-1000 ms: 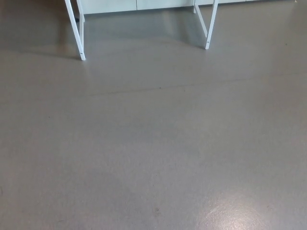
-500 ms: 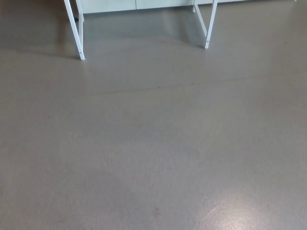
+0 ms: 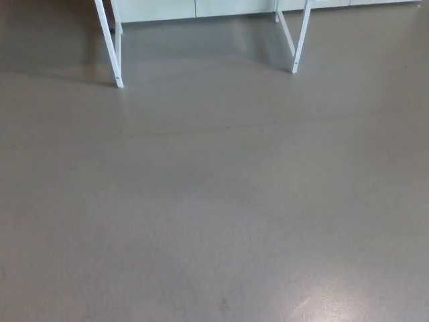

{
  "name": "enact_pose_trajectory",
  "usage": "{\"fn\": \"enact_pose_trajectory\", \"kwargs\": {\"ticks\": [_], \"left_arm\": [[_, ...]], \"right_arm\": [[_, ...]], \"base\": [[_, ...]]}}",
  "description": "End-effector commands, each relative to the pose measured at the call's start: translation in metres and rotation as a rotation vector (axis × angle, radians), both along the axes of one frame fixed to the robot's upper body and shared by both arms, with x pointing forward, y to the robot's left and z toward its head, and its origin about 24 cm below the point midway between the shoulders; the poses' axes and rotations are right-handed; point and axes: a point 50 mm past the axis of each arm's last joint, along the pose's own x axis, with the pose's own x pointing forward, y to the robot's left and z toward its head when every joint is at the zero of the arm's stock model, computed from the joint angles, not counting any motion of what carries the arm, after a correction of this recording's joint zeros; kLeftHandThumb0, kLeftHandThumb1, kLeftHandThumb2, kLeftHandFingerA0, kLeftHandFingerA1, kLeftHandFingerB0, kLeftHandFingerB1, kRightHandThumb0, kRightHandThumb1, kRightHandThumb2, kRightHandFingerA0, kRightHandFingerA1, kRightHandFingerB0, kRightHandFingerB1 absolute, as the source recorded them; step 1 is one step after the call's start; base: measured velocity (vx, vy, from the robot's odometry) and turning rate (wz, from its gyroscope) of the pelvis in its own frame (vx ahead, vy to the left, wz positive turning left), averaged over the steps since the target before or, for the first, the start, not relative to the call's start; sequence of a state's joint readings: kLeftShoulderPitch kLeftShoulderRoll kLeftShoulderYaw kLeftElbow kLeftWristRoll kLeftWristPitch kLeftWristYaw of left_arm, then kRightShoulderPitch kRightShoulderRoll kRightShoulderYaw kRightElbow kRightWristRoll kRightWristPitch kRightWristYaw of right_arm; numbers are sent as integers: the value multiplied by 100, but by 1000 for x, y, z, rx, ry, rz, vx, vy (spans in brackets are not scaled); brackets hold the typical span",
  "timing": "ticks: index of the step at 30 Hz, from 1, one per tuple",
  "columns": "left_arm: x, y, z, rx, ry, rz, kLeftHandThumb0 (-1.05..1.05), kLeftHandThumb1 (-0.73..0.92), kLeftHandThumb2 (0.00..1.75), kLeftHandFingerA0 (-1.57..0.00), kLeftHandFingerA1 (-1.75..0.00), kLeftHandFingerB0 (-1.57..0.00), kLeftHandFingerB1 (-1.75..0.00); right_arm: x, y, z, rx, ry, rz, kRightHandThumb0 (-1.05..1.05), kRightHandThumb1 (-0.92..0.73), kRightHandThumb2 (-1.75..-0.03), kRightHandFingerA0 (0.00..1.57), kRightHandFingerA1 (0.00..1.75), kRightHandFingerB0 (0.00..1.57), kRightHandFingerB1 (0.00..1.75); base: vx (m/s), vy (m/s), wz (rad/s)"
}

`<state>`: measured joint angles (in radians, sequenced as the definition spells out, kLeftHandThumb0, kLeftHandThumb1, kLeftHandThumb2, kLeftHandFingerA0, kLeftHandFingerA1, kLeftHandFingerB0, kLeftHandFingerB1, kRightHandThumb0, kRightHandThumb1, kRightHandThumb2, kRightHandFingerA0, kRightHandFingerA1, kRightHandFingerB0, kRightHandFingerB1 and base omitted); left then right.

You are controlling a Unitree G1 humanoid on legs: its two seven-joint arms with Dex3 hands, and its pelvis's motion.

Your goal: The robot walks towards a desk on which a file tray is kept in the middle and a stapler is kept to its right. The robot lifts the stapler using its right hand and places it on the file tray.

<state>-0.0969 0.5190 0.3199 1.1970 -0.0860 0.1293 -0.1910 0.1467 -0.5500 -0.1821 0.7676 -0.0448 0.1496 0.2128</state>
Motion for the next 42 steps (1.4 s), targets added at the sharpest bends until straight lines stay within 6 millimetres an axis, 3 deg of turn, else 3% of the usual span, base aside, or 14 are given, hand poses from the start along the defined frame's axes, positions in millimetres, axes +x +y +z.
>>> {"fn": "enact_pose_trajectory", "kwargs": {"ticks": [1, 2, 3, 4, 8, 16, 18, 21, 22, 24, 33, 35, 37, 42], "left_arm": [[-1, 8, 7, 15, 15, 27, -78, 75, 71, -27, -84, -13, -69], [-1, 8, 7, 22, 19, -4, -81, 54, 107, -31, -75, -12, -63], [0, 8, 7, 25, 25, 5, -78, 76, 71, -26, -83, -12, -68], [-1, 8, 7, 21, 21, 15, -81, 53, 105, -31, -75, -10, -62], [-2, 8, 7, 11, 4, 11, -77, 75, 72, -22, -79, -11, -66], [-1, 8, 7, 18, 17, 39, -82, 55, 108, -26, -73, -4, -59], [1, 8, 7, 18, 7, 34, -78, 75, 71, -25, -81, -13, -67], [-1, 8, 7, 24, 24, -1, -81, 53, 106, -32, -75, -11, -62], [-2, 8, 6, 10, 10, 14, -78, 76, 70, -23, -80, -12, -67], [0, 8, 7, 27, 26, -11, -81, 57, 109, -24, -71, -7, -60], [-2, 7, 5, 12, 15, 17, -76, 76, 72, -24, -79, -12, -66], [-1, 7, 5, 16, 20, 24, -77, 53, 107, -29, -74, -10, -62], [-3, 6, 4, 16, 26, 20, -79, 76, 69, -29, -85, -14, -68], [-3, 6, 4, 32, 29, -13, -82, 54, 106, -27, -73, -18, -65]], "right_arm": [[0, -3, 1, -14, 28, 16, -55, -84, -71, 0, 0, 0, 0], [0, -2, 2, -7, 28, 15, -54, -84, -71, 0, 0, 0, 0], [0, -2, 1, -6, 3, 6, -53, -81, -74, 0, 0, 0, 0], [0, -2, 1, -3, -6, -1, -54, -81, -73, 0, 0, 0, 0], [-1, -2, 1, 1, 1, 6, -55, -81, -74, 0, 0, 0, 0], [-2, -1, 0, 20, -21, -23, -55, -78, -75, 0, 0, 0, 0], [-1, -2, -1, 4, -23, -13, -55, -79, -74, 0, 0, 0, 0], [2, -2, 1, -26, 24, 25, -55, -84, -73, 0, 0, 0, 0], [1, -1, 1, -9, -8, 7, -53, -82, -74, 0, 0, 0, 0], [1, -1, 0, -14, -9, 7, -55, -80, -74, 0, 0, 0, 0], [-1, -3, -2, 16, -17, -12, -57, -79, -76, 0, 0, 0, 0], [-2, -3, -3, 33, -34, -33, -57, -79, -75, 0, 0, 0, 0], [-4, -3, -3, 46, -53, -43, -59, -75, -78, 0, 0, 0, 0], [-1, -4, -4, 37, -44, -45, -61, -78, -75, 0, 0, 0, 0]], "base": [[72, 591, -36], [67, 567, -5], [125, 221, 14], [204, 198, -10], [161, 87, 5], [188, -96, 13], [219, -240, 0], [214, -188, -1], [191, -96, -1], [192, -57, -3], [195, 119, -6], [174, 143, 8], [171, 58, 5], [180, -34, 8]]}}
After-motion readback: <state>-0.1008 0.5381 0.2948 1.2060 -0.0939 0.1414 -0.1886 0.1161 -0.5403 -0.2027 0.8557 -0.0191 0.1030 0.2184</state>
